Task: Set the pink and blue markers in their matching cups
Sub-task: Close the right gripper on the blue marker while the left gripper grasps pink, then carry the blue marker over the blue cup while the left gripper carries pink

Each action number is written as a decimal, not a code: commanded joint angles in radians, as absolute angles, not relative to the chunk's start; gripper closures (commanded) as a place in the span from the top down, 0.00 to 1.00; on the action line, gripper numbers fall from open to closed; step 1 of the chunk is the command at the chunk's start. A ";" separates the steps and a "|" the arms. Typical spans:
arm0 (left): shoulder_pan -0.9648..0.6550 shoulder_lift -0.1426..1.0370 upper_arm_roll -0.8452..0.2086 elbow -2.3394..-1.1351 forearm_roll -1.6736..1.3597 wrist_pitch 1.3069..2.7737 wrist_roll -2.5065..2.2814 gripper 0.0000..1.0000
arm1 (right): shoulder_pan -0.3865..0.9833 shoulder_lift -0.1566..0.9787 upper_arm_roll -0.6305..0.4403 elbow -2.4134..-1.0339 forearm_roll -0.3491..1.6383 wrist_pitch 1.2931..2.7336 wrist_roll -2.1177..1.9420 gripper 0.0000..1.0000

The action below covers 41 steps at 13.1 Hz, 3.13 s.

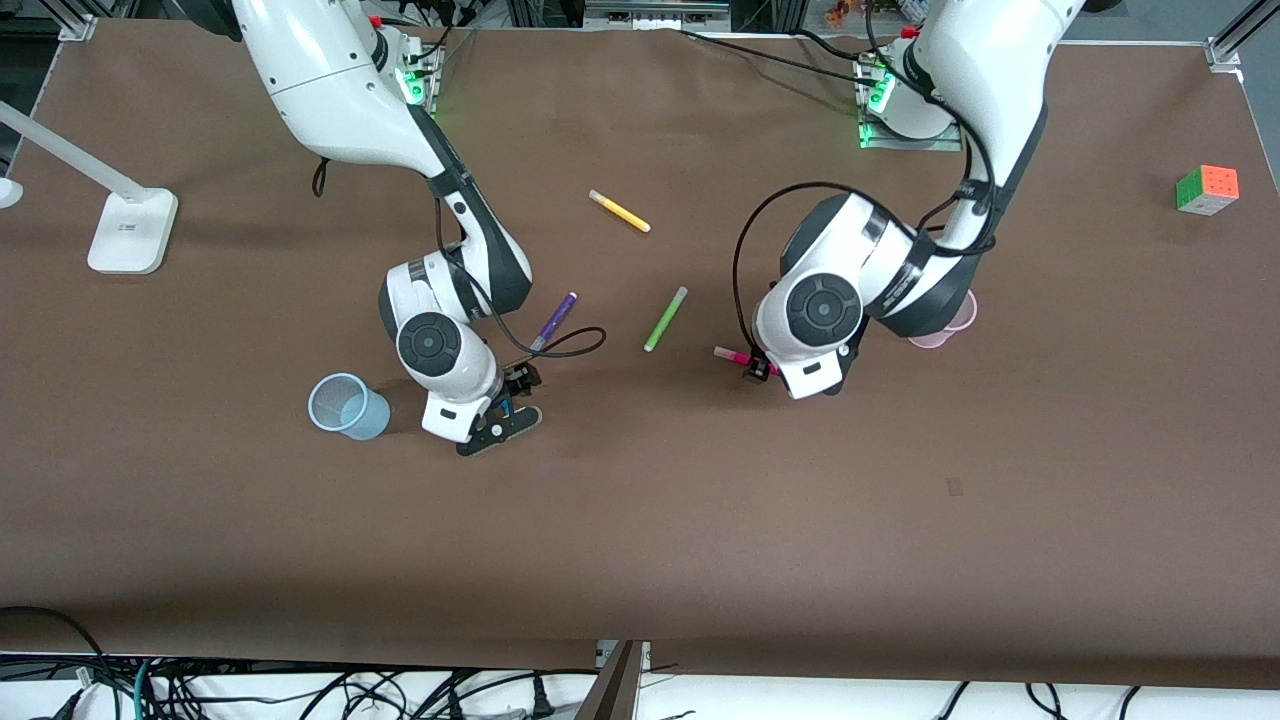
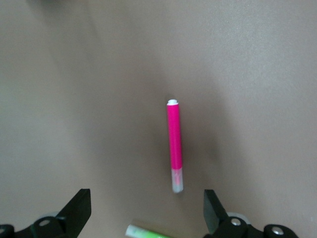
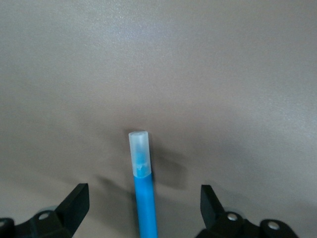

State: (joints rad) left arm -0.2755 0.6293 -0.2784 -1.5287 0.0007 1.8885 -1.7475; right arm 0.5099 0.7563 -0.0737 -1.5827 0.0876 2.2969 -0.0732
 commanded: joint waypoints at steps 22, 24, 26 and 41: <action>-0.328 0.724 -0.267 -1.698 0.184 2.221 -1.988 0.88 | 0.479 0.680 -0.084 -1.569 0.104 2.318 -0.109 0.06; -0.328 0.710 -0.267 -1.710 0.184 2.221 -1.988 0.85 | 0.443 0.643 -0.083 -1.569 0.106 2.284 -0.240 0.06; -0.328 0.706 -0.267 -1.718 0.189 2.223 -1.988 0.85 | 0.408 0.602 -0.081 -1.572 0.107 2.219 -0.372 0.07; -0.328 0.686 -0.267 -1.793 0.253 2.313 -1.997 0.00 | 0.226 0.477 -0.098 -1.583 0.458 1.911 -1.335 0.07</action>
State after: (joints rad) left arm -0.3260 0.6954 -0.2706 -1.7648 0.2001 2.2907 -1.9610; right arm 0.2614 0.4975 -0.1043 -1.5588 0.3955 1.9312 -1.1918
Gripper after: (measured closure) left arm 0.789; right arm 0.828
